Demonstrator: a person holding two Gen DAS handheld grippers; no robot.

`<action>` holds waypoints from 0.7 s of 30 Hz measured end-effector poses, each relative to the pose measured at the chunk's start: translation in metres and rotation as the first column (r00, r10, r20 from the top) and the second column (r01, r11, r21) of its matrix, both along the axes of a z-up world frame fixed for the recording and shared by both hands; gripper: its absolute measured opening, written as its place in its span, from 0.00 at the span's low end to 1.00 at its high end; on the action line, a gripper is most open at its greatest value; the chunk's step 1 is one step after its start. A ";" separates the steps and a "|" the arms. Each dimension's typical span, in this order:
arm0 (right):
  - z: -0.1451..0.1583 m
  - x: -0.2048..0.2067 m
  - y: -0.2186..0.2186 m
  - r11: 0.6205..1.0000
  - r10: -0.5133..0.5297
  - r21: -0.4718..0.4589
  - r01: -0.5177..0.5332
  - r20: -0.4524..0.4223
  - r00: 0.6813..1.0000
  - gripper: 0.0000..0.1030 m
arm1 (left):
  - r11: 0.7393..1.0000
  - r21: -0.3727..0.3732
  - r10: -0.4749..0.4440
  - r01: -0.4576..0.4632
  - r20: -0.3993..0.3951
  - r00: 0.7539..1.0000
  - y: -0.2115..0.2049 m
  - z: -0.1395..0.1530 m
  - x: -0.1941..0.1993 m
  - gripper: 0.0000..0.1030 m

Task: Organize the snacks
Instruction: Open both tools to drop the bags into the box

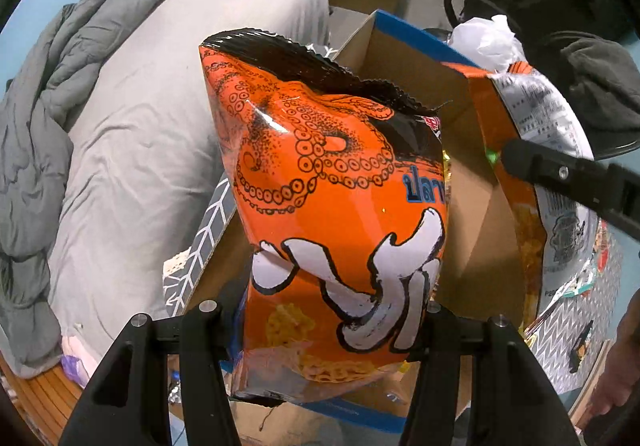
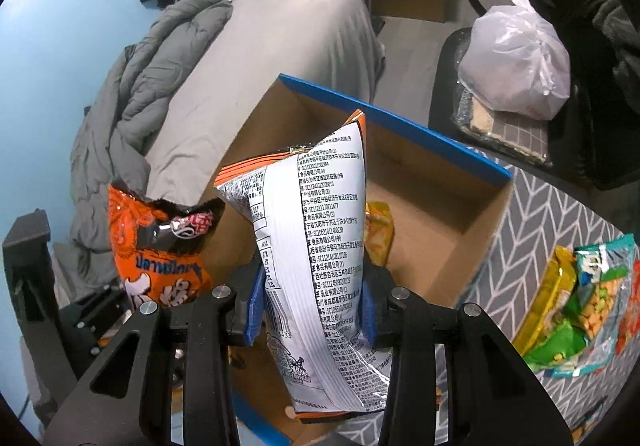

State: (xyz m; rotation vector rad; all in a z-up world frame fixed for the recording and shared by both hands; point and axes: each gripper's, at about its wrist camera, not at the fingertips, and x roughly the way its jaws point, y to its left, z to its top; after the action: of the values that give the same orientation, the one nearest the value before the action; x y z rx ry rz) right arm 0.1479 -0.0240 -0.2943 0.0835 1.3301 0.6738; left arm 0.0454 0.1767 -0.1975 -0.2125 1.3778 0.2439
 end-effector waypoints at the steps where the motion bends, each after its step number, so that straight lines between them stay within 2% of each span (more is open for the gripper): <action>1: -0.001 0.001 0.003 1.000 -0.001 0.001 0.001 -0.007 1.000 0.37 | 1.000 0.003 0.003 -0.003 -0.006 1.000 0.001 -0.001 0.000 0.55; 6: -0.005 0.006 0.011 1.000 0.003 0.011 -0.002 -0.029 1.000 0.38 | 1.000 0.022 0.001 -0.001 -0.029 1.000 -0.002 -0.001 0.002 0.57; 9: -0.004 0.007 0.012 1.000 -0.001 0.008 0.001 -0.029 1.000 0.39 | 1.000 0.018 -0.012 0.012 -0.021 1.000 -0.004 0.002 0.001 0.69; 11: -0.003 0.007 0.012 1.000 -0.004 0.000 0.004 -0.027 1.000 0.46 | 1.000 0.019 -0.016 0.016 -0.009 1.000 -0.005 0.005 0.000 0.75; 13: 0.001 0.006 0.010 1.000 -0.017 -0.009 0.017 -0.009 1.000 0.57 | 0.999 0.035 -0.013 0.013 0.000 1.000 -0.006 0.009 -0.001 0.76; 15: 0.004 0.005 0.007 0.999 -0.030 -0.012 0.030 0.005 1.000 0.62 | 0.999 0.044 -0.010 0.010 0.003 1.000 -0.006 0.013 -0.002 0.76; 21: 0.012 0.009 -0.008 0.997 -0.070 -0.021 0.071 0.023 0.997 0.63 | 1.000 0.015 0.015 -0.015 0.030 0.999 -0.004 0.028 -0.004 0.76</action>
State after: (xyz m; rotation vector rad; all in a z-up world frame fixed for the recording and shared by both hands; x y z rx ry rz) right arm 0.1573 -0.0320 -0.2825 0.1045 1.3073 0.5986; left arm 0.0414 0.1724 -0.1695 -0.2129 1.3450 0.2629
